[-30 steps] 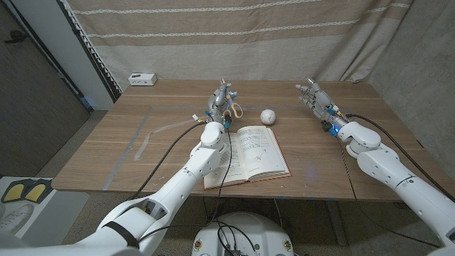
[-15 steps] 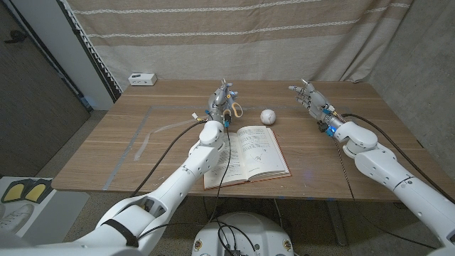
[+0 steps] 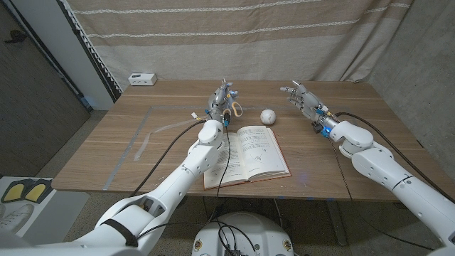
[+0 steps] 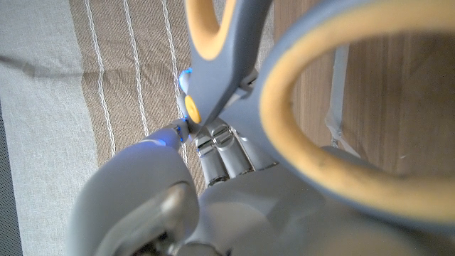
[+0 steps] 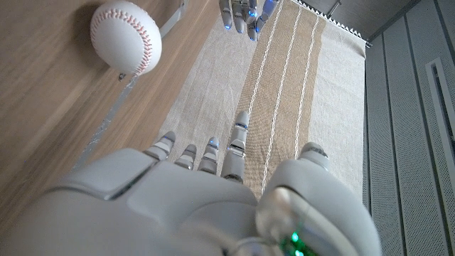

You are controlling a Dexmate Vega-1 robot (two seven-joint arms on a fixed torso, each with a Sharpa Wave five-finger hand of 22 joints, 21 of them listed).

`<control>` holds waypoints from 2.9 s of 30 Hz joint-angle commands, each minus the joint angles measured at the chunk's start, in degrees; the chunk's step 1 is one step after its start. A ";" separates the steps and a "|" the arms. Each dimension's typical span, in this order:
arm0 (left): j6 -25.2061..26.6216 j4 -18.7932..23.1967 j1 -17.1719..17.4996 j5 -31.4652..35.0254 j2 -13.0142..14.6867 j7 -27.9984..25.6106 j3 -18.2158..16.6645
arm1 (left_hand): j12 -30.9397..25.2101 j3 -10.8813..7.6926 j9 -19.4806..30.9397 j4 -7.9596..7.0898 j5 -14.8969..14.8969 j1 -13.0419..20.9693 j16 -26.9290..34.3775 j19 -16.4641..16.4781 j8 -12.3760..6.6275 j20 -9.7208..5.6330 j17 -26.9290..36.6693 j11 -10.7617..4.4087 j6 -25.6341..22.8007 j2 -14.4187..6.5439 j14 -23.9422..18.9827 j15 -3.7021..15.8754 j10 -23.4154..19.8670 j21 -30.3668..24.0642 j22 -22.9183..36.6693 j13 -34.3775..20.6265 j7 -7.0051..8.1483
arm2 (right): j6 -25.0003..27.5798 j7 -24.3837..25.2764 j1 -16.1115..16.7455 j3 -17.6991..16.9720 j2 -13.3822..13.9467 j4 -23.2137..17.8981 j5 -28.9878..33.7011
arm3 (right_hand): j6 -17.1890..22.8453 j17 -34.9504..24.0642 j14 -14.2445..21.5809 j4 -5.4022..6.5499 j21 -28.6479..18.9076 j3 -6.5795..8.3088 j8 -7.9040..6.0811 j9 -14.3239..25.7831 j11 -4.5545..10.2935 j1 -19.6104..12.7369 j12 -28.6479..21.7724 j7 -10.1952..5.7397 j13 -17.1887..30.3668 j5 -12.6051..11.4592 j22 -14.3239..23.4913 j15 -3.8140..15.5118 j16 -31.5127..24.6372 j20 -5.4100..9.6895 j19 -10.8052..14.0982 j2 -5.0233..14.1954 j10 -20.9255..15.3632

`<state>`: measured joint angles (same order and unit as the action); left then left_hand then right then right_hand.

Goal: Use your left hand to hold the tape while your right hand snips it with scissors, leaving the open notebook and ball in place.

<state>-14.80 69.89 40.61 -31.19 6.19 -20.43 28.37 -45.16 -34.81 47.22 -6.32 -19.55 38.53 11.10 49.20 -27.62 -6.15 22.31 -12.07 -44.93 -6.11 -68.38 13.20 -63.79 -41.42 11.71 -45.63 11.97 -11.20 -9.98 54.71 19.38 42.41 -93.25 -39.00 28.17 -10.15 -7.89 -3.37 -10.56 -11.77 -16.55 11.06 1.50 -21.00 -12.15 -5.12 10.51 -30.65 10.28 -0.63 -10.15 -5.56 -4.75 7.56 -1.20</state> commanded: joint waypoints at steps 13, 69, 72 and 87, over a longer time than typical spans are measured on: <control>0.84 -2.12 -1.59 -2.13 -0.38 2.49 -0.09 | -0.52 -0.10 0.23 0.24 -0.60 -0.37 0.32 0.07 0.15 -4.09 -0.64 0.10 -0.45 0.18 -0.13 0.01 -0.36 -0.25 -0.01 0.12 0.43 | 2.01 -1.50 -0.74 1.89 1.75 -3.64 1.62 | 3.35 -0.01 -0.40 -0.54 -0.10 0.81 -0.03 0.08 -2.12 -2.03 -0.03 -1.68 0.20 0.46 0.05 -3.80 -0.19 -1.27 -1.83 1.01 0.00; -3.93 -7.24 -3.80 -1.81 -4.01 3.77 0.30 | -1.33 -0.13 -1.19 0.30 -1.18 -0.63 0.68 -0.25 1.11 -4.18 -2.01 0.14 -1.39 0.23 -0.21 0.02 -0.28 -0.71 -0.07 0.58 0.60 | 8.42 -6.24 -4.68 7.88 4.18 -7.70 5.80 | 2.53 -0.15 -3.73 0.22 -0.38 2.86 2.23 0.11 -5.62 -2.98 0.60 1.26 0.18 2.10 0.16 -4.05 0.03 -1.71 -3.87 3.22 2.90; -4.15 -7.53 -3.97 -1.83 -4.09 4.01 0.29 | -1.40 -0.12 -1.12 0.30 -1.19 -0.66 0.68 -0.29 1.05 -4.16 -2.09 0.13 -1.50 0.26 -0.21 0.02 -0.30 -0.73 -0.09 0.62 0.63 | 8.78 -5.95 -4.98 8.17 4.46 -8.02 6.77 | 2.30 -0.18 -3.81 0.46 -0.38 3.09 2.42 0.12 -5.65 -2.87 0.62 1.40 0.18 2.27 0.18 -4.05 -0.02 -1.71 -4.03 3.38 3.06; -4.34 -8.73 -4.57 -2.21 -4.70 4.30 0.08 | -1.54 -0.15 -1.27 0.38 -1.27 -0.67 0.69 -0.47 1.21 -4.17 -2.37 0.13 -1.66 0.35 -0.23 0.02 -0.21 -0.82 -0.11 0.83 0.43 | 12.78 -7.24 -7.24 9.75 5.04 -8.42 7.60 | -3.29 -0.25 -4.46 2.37 -0.65 4.48 5.34 0.08 -7.30 -1.59 0.67 1.07 0.14 4.17 0.25 -5.74 -0.25 -1.77 -4.28 2.92 4.40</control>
<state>-18.88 62.05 36.51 -33.12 1.97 -16.38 28.63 -46.27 -34.81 45.89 -6.32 -20.43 38.08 11.49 48.97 -26.51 -6.38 19.93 -12.06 -46.26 -5.65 -68.38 13.19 -63.79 -41.96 11.46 -44.79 12.47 -1.00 -15.95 49.25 27.85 47.07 -101.57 -32.15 25.53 -10.28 -9.83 -1.40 -10.86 -7.45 -11.47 11.07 -5.44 -23.32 -11.43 -3.21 10.51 -26.88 10.25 -5.85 -10.19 -7.28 -8.51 10.66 2.91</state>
